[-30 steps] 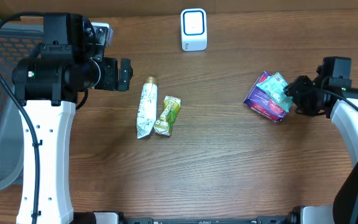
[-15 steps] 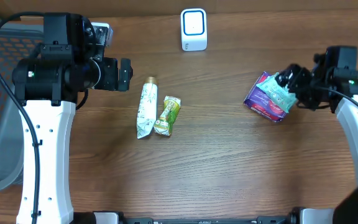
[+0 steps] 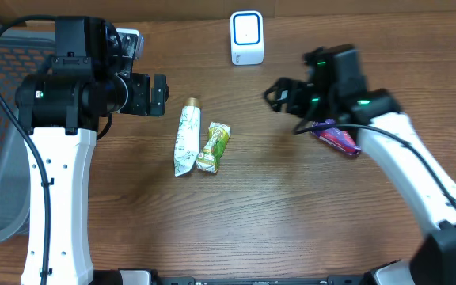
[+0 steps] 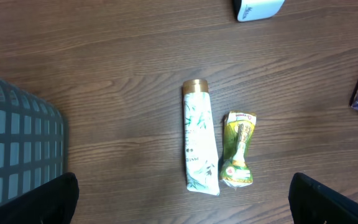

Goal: Scan the item barcode
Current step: 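Move the right gripper to the yellow Pokka pouch and grasp it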

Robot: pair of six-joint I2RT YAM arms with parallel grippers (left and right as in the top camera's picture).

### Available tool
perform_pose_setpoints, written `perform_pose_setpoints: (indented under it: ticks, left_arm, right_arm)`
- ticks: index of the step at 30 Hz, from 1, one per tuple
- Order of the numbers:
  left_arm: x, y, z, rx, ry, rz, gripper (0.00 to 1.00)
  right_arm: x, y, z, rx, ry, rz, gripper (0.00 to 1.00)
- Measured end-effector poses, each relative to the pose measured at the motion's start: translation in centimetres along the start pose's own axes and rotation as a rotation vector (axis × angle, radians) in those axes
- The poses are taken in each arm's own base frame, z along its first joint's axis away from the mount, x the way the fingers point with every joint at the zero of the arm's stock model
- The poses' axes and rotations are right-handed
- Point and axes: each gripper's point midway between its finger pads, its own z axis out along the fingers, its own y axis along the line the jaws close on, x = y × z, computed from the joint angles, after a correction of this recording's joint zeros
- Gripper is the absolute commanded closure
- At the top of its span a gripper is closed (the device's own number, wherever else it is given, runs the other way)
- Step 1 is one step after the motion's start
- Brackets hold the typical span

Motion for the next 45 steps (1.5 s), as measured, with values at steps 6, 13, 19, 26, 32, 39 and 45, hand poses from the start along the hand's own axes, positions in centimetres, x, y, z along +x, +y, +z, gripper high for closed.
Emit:
perform_pose_setpoints:
  ticks: [6, 13, 19, 26, 32, 39, 45]
  left_arm:
    - [0.0, 0.0, 0.0, 0.0, 0.0, 0.0, 0.0]
    - [0.0, 0.0, 0.0, 0.0, 0.0, 0.0, 0.01]
    - [0.0, 0.0, 0.0, 0.0, 0.0, 0.0, 0.0]
    - [0.0, 0.0, 0.0, 0.0, 0.0, 0.0, 0.0]
    - [0.0, 0.0, 0.0, 0.0, 0.0, 0.0, 0.0]
    - [0.0, 0.0, 0.0, 0.0, 0.0, 0.0, 0.0]
    - [0.0, 0.0, 0.0, 0.0, 0.0, 0.0, 0.0]
  right_arm:
    - [3.7, 3.5, 7.6, -0.065, 0.087, -0.058, 0.15]
    - [7.5, 4.4, 12.1, -0.073, 0.168, -0.073, 0.17]
    - [10.4, 4.3, 13.2, -0.039, 0.24, -0.061, 0.21]
    - [12.2, 3.5, 13.7, 0.018, 0.28, -0.053, 0.22]
    - [13.2, 2.0, 14.7, 0.059, 0.317, -0.035, 0.25]
    - [13.9, -0.4, 13.2, 0.147, 0.401, 0.049, 0.26]
    - [11.5, -4.4, 10.5, 0.25, 0.441, 0.102, 0.22]
